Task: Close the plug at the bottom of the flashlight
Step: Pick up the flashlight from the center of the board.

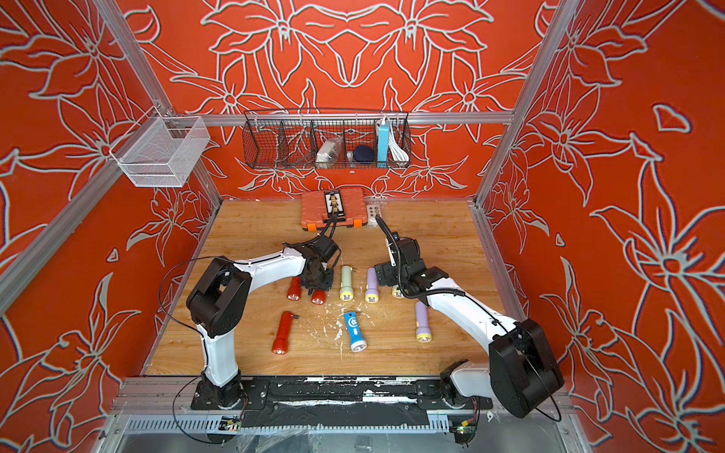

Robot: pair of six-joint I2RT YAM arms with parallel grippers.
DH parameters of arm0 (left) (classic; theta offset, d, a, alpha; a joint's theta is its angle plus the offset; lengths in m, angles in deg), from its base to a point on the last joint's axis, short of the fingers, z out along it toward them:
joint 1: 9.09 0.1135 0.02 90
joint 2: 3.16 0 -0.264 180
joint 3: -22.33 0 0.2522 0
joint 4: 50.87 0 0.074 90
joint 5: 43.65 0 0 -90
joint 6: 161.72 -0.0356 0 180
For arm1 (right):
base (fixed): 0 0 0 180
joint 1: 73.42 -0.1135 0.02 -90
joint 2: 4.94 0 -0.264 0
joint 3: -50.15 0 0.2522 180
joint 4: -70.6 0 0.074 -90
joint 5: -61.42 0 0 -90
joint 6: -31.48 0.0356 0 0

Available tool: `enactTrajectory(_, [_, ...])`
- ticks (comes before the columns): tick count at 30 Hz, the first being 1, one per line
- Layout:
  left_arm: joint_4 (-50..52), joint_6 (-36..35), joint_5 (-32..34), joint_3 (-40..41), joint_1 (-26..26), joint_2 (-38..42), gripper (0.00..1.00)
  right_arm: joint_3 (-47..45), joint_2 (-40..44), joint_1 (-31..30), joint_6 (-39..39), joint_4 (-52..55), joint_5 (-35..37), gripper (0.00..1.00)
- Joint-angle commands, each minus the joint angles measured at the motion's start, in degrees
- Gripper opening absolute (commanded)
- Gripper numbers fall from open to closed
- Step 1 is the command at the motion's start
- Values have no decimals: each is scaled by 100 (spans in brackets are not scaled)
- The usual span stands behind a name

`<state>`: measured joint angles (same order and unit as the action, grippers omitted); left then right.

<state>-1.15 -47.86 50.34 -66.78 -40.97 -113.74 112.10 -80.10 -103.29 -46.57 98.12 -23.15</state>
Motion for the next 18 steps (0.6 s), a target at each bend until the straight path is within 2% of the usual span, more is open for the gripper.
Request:
enactTrajectory(1, [162, -228, 236, -339, -12, 423, 8, 288, 88, 54, -84, 213, -106, 98])
enactTrajectory(3, [191, -358, 293, -447, -16, 622, 0, 389, 127, 52, -96, 287, -164, 98])
enactTrajectory(10, [132, -848, 200, -543, -11, 1564, 0, 621, 264, 74, -201, 388, -142, 98])
enactTrajectory(14, [-344, -1371, -400, -162, -14, 2307, 0, 767, 315, 82, -182, 459, -135, 98])
enactTrajectory(18, [-1335, -1809, -904, 615, -16, 3225, 0, 874, 426, 86, -127, 402, -295, 98])
